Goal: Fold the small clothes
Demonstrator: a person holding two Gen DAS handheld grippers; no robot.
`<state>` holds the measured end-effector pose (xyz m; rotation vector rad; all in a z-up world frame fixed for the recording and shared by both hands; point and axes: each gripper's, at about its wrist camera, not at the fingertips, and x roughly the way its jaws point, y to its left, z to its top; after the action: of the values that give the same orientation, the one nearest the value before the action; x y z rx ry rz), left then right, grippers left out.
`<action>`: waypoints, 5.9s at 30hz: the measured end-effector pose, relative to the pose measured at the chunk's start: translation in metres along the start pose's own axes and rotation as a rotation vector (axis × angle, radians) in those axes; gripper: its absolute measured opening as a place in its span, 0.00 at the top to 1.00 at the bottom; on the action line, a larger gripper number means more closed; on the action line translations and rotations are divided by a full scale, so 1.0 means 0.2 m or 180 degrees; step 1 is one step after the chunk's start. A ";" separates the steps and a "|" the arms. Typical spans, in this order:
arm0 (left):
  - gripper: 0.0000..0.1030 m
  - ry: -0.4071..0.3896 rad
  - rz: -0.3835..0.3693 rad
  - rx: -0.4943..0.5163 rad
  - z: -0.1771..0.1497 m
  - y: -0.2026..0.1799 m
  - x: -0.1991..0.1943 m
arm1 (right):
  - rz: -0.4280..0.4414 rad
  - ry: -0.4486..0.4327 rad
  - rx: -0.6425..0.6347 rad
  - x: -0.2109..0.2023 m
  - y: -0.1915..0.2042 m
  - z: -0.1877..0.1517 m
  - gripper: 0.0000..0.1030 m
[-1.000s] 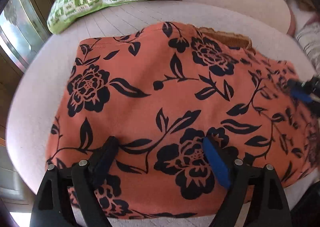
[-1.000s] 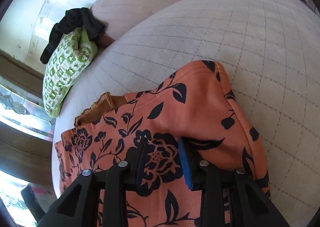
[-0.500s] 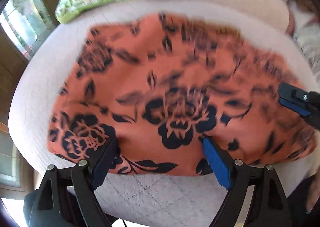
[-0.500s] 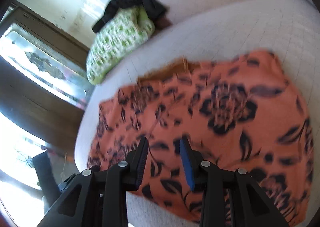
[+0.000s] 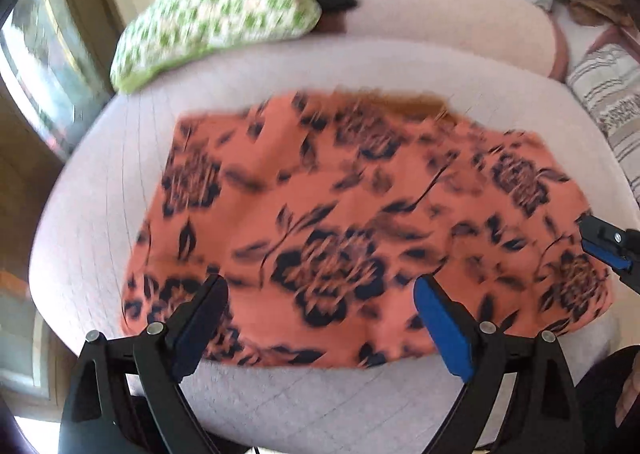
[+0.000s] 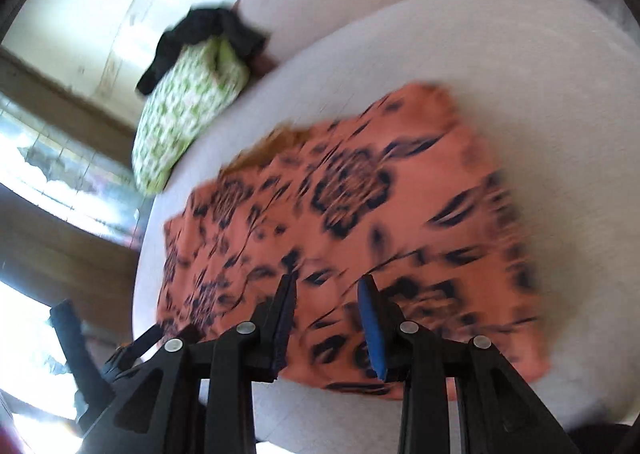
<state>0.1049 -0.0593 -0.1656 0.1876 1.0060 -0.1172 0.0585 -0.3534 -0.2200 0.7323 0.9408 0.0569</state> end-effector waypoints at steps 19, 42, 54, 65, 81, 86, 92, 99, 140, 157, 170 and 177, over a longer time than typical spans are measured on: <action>0.02 0.0408 0.0117 -0.0097 0.07 -0.12 0.20 | 0.0041 -0.0271 0.0148 -0.09 -0.07 0.12 0.64; 0.17 0.0502 -0.0345 -0.2033 -0.39 0.86 0.04 | 0.0071 -0.0039 -0.0103 0.03 0.09 0.01 0.64; 0.26 0.0344 -0.1042 -0.2435 -0.39 0.82 0.21 | 0.0025 -0.0005 -0.0283 0.09 0.12 -0.01 0.64; 0.45 -0.0134 -0.1081 -0.2611 -0.27 0.78 0.28 | 0.0145 -0.0025 -0.0522 0.11 0.19 -0.04 0.64; 0.71 -0.0197 -0.0925 -0.2337 -0.18 0.73 0.30 | 0.0389 0.0766 -0.0676 0.44 0.32 -0.20 0.74; 0.77 -0.0453 -0.0924 -0.2020 -0.11 0.66 0.16 | 0.0532 0.0700 -0.0259 0.35 0.21 -0.13 0.70; 0.78 -0.0795 -0.0946 -0.1345 0.04 0.44 -0.09 | 0.0860 0.0250 0.0143 0.13 0.09 -0.03 0.66; 0.78 -0.0998 -0.1080 -0.0436 0.17 0.01 -0.33 | 0.1389 -0.0286 0.0748 -0.16 -0.15 0.10 0.37; 0.32 -0.0393 -0.1020 0.0812 0.03 -0.35 -0.09 | -0.0136 -0.0547 -0.0211 0.02 0.00 0.34 0.87; 0.28 -0.0188 -0.0988 0.0720 -0.04 -0.36 -0.07 | 0.0374 -0.0003 0.0289 0.18 -0.14 0.52 0.78; 0.27 -0.0186 -0.0909 0.0365 -0.04 -0.24 -0.12 | 0.0730 0.0202 0.0037 0.01 -0.06 0.39 0.78; 0.27 -0.0113 -0.0736 0.0248 -0.08 -0.17 -0.06 | 0.0475 0.0408 -0.0341 -0.10 0.02 0.12 0.78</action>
<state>0.0798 -0.0898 -0.1675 0.1394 0.9861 -0.3697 0.0658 -0.3710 -0.1941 0.7045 0.9959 0.2864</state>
